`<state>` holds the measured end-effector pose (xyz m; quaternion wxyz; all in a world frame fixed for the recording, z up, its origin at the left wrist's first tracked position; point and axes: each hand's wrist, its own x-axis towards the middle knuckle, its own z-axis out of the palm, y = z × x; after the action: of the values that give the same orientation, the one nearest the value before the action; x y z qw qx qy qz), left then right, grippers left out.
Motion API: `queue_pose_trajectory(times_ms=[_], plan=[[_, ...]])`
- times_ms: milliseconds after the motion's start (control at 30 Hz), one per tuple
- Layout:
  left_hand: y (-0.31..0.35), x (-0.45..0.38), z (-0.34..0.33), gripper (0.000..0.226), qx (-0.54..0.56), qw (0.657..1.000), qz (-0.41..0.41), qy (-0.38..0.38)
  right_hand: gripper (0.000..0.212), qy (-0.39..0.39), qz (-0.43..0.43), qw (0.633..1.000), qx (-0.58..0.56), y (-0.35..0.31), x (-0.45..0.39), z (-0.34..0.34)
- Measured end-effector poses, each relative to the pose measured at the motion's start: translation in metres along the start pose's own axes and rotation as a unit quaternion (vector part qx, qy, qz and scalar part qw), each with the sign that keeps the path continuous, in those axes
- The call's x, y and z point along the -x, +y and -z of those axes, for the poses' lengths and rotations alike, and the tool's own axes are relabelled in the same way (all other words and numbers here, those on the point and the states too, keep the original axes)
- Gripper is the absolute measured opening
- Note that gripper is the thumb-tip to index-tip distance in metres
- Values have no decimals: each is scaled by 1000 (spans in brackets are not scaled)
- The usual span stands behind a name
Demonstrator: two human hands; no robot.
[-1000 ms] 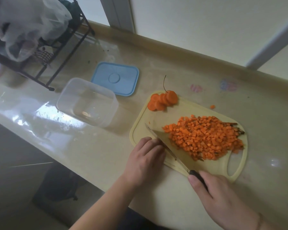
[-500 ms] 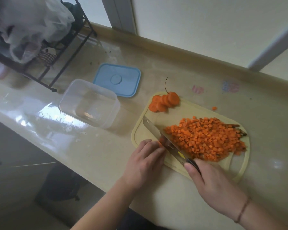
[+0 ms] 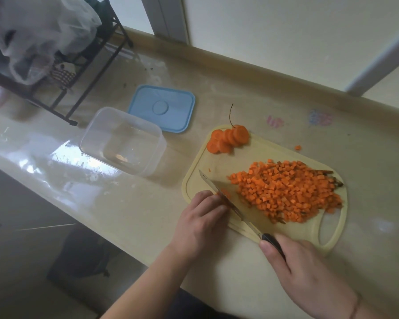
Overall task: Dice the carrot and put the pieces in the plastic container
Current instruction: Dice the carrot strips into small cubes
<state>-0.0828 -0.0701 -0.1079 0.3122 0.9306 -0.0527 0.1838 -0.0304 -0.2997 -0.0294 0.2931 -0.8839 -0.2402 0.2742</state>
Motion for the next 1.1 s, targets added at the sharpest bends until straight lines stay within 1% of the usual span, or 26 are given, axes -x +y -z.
queue_pose_trajectory(times_ms=[100,233,300,367,467,600,700,867,1033,1100], plan=[[-3,1,0,19,1,1000,-2,-10,75,-14,-23,999,20,4,8,0],[-2,1,1,21,4,1000,-5,-4,80,-25,-30,998,42,1,3,-2],[-2,1,0,21,3,1000,-6,-3,76,-6,-11,998,65,-5,-10,-6],[-1,0,0,21,3,1000,-6,-5,70,8,8,998,64,-9,-23,-8],[0,0,4,14,2,1000,-8,-6,60,10,14,1000,22,-9,-29,-7],[2,1,6,12,-16,1000,-13,-5,54,15,15,1000,-10,-6,-18,-5],[3,1,5,8,-33,999,-20,1,59,10,20,1000,-16,-9,-12,-3],[0,3,5,17,-25,999,-18,-17,69,3,16,1000,15,-7,-3,-4],[0,4,6,17,-18,1000,-21,-11,75,-11,-12,999,34,-2,4,-9],[1,5,6,17,-16,1000,-14,-10,75,-12,-13,999,48,-5,-3,-13]])
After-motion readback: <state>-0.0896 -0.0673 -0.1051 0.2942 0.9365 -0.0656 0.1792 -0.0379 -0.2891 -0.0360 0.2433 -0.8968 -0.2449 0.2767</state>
